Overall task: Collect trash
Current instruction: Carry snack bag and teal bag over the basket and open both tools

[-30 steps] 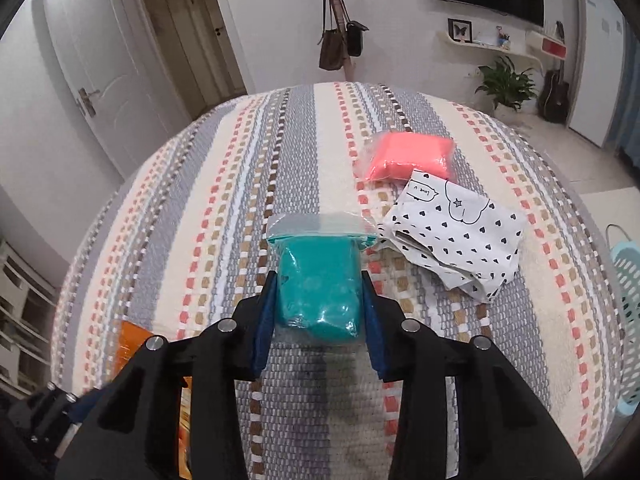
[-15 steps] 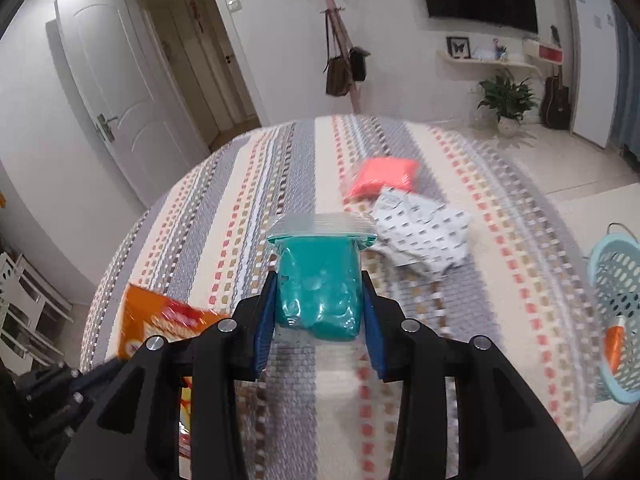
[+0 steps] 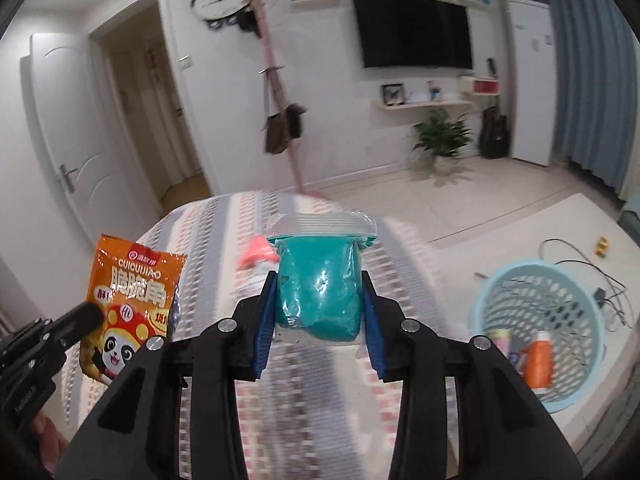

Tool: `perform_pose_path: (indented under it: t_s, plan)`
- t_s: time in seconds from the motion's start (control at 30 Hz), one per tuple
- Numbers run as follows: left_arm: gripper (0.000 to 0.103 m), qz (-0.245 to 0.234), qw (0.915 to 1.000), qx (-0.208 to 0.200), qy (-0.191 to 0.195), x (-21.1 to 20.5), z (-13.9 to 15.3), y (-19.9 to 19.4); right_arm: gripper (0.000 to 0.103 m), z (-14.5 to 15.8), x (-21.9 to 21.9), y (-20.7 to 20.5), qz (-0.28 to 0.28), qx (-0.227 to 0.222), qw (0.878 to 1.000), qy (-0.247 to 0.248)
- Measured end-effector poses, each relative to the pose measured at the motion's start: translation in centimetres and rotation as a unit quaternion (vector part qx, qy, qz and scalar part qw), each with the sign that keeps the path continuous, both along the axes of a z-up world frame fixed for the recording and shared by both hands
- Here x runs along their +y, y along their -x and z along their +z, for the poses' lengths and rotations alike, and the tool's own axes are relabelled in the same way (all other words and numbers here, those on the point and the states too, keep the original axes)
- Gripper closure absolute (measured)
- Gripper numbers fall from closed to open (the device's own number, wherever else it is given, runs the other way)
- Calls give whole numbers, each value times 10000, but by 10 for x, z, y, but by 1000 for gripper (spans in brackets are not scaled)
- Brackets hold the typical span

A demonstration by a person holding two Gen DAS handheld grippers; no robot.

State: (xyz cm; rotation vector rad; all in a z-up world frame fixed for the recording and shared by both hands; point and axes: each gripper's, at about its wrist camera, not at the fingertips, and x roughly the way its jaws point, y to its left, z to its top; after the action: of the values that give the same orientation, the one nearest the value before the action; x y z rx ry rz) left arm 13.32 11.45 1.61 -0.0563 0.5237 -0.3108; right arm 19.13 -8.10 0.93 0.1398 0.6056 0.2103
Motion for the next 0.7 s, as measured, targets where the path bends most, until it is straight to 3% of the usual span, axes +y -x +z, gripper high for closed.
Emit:
perform_pose_path:
  t_s: [0.33,0.53,0.7]
  plan:
    - [102,-757,9970,20,-183,-106,3,-42,67,-11,-102,-1,-912,36,9956,-229]
    - [102,-1279,9911,250,-252,-175,-13,-69,67,-40,-172,-8,-1546,406,9863,-412]
    - [102,-1666,9836,668,-183,-225,-41,-96,67,-76,-220,-17,-2013,882,9725,-769]
